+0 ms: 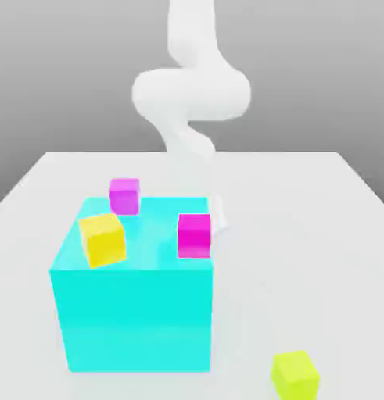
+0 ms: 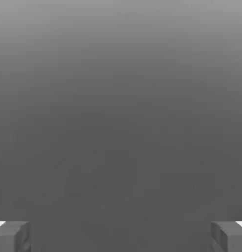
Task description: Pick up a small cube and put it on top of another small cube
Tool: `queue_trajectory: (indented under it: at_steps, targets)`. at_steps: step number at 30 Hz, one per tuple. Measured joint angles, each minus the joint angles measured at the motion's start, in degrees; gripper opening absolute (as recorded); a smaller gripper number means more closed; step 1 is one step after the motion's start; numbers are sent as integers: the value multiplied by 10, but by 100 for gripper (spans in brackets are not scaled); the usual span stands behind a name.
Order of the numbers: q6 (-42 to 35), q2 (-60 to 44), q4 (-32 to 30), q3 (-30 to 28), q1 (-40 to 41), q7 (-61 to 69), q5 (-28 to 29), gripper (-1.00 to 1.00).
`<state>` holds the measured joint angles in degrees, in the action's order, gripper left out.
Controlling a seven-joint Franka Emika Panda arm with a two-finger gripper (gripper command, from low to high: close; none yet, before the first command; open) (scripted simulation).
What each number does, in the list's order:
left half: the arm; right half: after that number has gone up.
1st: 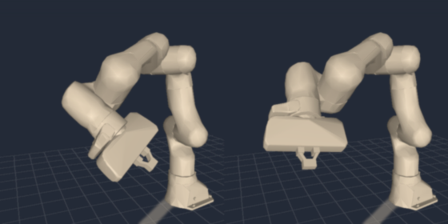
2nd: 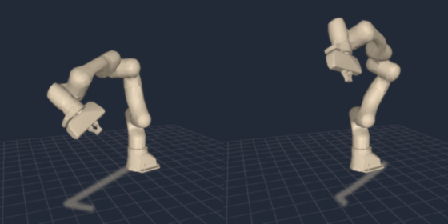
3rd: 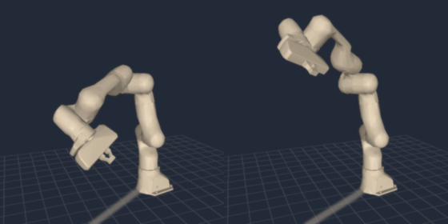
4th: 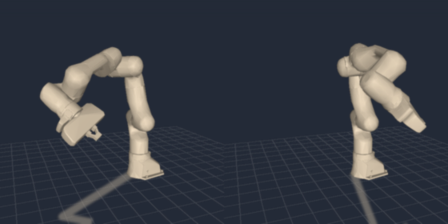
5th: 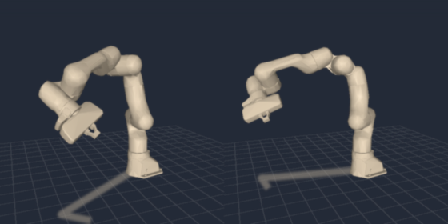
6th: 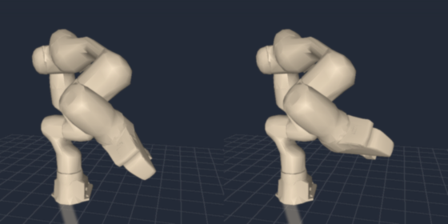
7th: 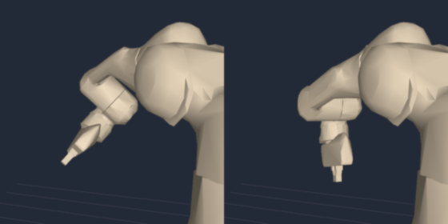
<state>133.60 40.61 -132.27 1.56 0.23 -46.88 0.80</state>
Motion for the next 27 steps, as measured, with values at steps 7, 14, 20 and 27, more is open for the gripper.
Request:
queue_trajectory:
  at_steps: [7, 14, 20, 27]
  targets:
    - [52, -149, -14, 44, 5, -32, 25, 0]
    - [102, -294, -27, 78, 0, -66, 55, 0]
    - [146, -419, -39, 94, -22, -93, 76, 0]
    - [200, -561, -53, 105, -46, -106, 77, 0]
